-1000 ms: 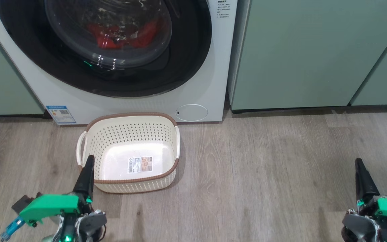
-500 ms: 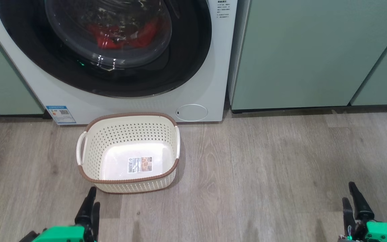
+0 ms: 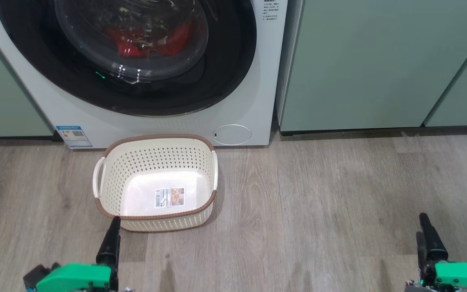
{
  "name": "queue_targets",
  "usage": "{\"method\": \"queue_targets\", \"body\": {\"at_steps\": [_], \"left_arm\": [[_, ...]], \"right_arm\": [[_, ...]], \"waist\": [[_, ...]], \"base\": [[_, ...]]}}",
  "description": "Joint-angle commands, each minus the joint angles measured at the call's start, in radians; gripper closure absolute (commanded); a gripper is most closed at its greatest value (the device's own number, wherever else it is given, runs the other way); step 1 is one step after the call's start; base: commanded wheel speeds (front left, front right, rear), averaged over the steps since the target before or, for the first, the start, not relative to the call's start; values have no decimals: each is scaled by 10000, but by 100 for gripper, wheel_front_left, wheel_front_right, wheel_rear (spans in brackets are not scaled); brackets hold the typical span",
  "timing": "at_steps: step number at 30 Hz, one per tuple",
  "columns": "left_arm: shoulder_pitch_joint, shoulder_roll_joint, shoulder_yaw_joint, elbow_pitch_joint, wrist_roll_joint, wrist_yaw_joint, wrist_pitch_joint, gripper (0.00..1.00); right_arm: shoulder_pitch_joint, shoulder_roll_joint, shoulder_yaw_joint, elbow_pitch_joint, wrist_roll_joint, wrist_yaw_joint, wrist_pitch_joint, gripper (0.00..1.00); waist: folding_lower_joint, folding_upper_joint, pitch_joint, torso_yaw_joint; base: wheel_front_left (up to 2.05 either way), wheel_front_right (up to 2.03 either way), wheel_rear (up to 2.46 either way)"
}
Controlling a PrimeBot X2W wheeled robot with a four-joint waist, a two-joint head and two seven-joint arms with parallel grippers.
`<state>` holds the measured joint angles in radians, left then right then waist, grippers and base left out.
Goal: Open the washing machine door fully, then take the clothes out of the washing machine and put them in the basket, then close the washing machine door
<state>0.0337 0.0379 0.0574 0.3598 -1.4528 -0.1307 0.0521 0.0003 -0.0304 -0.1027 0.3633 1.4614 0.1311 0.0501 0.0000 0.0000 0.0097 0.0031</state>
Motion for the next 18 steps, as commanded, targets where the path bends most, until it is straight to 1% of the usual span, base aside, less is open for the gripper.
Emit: {"method": "queue_targets", "body": {"at_steps": [1, 9, 16, 17, 18], "left_arm": [[-582, 49, 91, -414, 302, -3, -122, 0], [-687, 55, 62, -708, 1685, 13, -358, 0], [-769, 60, -86, -955, 2886, 199, -564, 0], [-769, 60, -86, -955, 2886, 199, -564, 0], [-794, 62, -152, -1006, 3238, 241, -623, 0]], "right_arm": [[-464, -52, 72, -398, -285, -1, -106, 0], [-544, -63, 236, -640, -1565, -1, -341, 0], [-644, -73, 400, -818, -2853, -1, -547, 0], [-644, -73, 400, -818, -2853, -1, -547, 0], [-669, -76, 414, -860, -3175, -1, -606, 0]], "waist": [[0, 0, 4, 3], [0, 0, 22, 35], [0, 0, 33, 60], [0, 0, 33, 60], [0, 0, 32, 68]], "base": [[0, 0, 0], [0, 0, 0], [0, 0, 0], [0, 0, 0], [0, 0, 0]]}}
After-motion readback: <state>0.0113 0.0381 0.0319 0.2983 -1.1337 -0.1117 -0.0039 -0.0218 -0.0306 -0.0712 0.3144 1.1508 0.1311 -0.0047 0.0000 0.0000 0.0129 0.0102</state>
